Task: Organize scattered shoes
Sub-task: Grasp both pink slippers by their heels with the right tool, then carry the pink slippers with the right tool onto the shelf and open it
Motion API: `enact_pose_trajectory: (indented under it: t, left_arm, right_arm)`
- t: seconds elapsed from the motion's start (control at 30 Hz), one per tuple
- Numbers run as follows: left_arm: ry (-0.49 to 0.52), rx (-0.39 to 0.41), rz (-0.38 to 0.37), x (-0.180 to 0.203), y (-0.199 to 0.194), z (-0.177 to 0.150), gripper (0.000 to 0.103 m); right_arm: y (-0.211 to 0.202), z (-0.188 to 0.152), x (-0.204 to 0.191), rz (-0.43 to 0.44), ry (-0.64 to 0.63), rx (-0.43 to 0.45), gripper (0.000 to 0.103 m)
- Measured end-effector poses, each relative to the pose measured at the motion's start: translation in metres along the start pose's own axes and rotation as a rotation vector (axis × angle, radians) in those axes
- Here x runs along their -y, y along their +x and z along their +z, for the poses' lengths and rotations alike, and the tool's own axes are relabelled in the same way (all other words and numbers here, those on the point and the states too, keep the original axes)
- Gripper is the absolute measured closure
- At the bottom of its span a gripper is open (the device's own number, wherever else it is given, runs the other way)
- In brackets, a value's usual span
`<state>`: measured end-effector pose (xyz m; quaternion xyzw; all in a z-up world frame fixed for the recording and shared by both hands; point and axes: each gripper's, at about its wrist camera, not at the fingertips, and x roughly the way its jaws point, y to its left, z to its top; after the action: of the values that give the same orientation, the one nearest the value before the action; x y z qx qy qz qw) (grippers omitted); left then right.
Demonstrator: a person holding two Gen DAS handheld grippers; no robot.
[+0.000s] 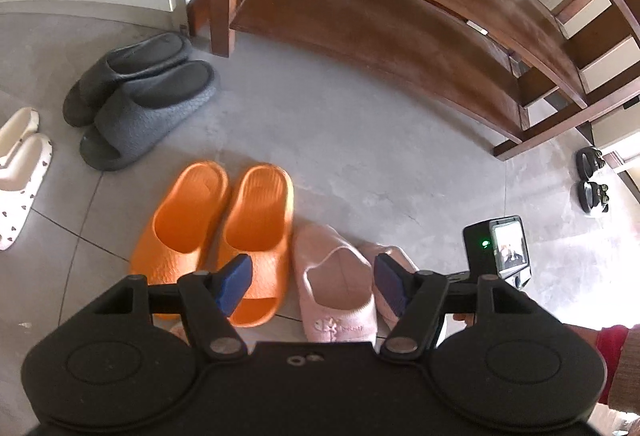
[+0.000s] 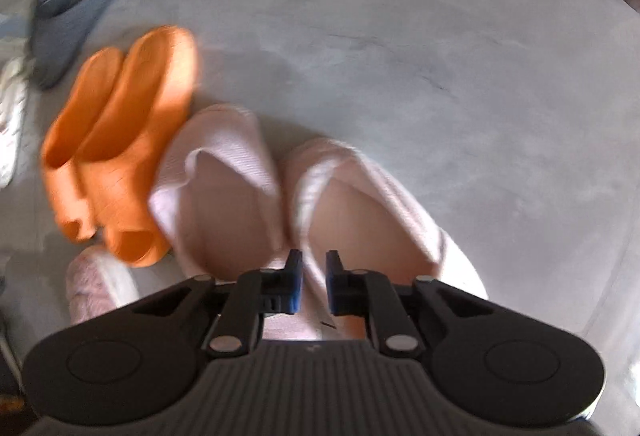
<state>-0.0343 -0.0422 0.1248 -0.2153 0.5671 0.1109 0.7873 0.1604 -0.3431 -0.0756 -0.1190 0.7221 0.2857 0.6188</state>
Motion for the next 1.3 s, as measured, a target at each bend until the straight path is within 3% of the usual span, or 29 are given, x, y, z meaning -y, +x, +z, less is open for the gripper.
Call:
enact_pose_trajectory:
  t: [0.1,0.3,0.37,0.53,0.63,0.7,0.8,0.83,0.87,0.93,1.0,1.1,1.13,1.17,1.23,1.3]
  left_arm:
    - [-0.001,-0.002,0.001,0.003,0.006,-0.005,0.036]
    - [-0.008,-0.003,0.012,0.004,0.012,-0.015,0.036]
    - [-0.009,-0.01,0.013,0.002,0.014,-0.018,0.036]
    - [-0.014,-0.026,0.013,-0.001,0.017,-0.021,0.036]
    - [-0.006,-0.02,0.004,-0.001,0.015,-0.019,0.036]
    - [-0.008,-0.018,0.003,-0.002,0.015,-0.018,0.036]
    - [-0.022,-0.015,0.005,-0.008,0.016,-0.017,0.036]
    - [-0.024,-0.014,0.006,-0.009,0.016,-0.017,0.036]
    - [-0.024,-0.014,0.005,-0.01,0.017,-0.017,0.036]
    - [-0.023,-0.014,0.007,-0.011,0.018,-0.018,0.036]
    - [-0.021,-0.016,0.01,-0.013,0.02,-0.019,0.036]
    - [-0.015,-0.029,0.017,-0.014,0.024,-0.021,0.036]
    - [-0.013,-0.031,0.019,-0.014,0.024,-0.021,0.036]
    - [-0.01,-0.028,0.02,-0.013,0.023,-0.019,0.036]
    - [-0.005,-0.021,0.022,-0.01,0.021,-0.017,0.036]
    - [-0.001,-0.016,0.024,-0.008,0.019,-0.014,0.036]
  right_arm:
    - [0.003,-0.004,-0.011,-0.057,-0.098,-0.01,0.085]
    - [0.049,-0.003,-0.005,-0.035,-0.123,-0.07,0.089]
    - [0.051,0.0,-0.003,-0.057,-0.109,-0.021,0.098]
    - [0.037,0.012,-0.001,-0.07,0.014,0.099,0.099]
    - [0.037,0.019,-0.004,-0.053,0.033,0.097,0.098]
    - [0.042,0.022,-0.01,-0.042,0.012,0.049,0.094]
    - [0.035,0.018,-0.022,-0.047,-0.023,0.065,0.087]
    - [0.03,0.015,-0.026,-0.054,-0.037,0.081,0.082]
    - [0.03,0.014,-0.027,-0.053,-0.044,0.086,0.065]
    - [0.033,0.012,-0.03,-0.075,-0.084,0.09,0.049]
    - [0.034,0.012,-0.032,-0.084,-0.111,0.086,0.049]
    - [0.047,0.013,-0.038,-0.084,-0.116,0.08,0.054]
    - [0.056,0.015,-0.038,-0.099,-0.123,0.074,0.076]
    - [0.062,0.017,-0.037,-0.112,-0.109,0.077,0.085]
    - [0.075,0.02,-0.035,-0.137,-0.081,0.084,0.09]
    - [0.066,0.017,-0.03,-0.107,-0.024,0.131,0.093]
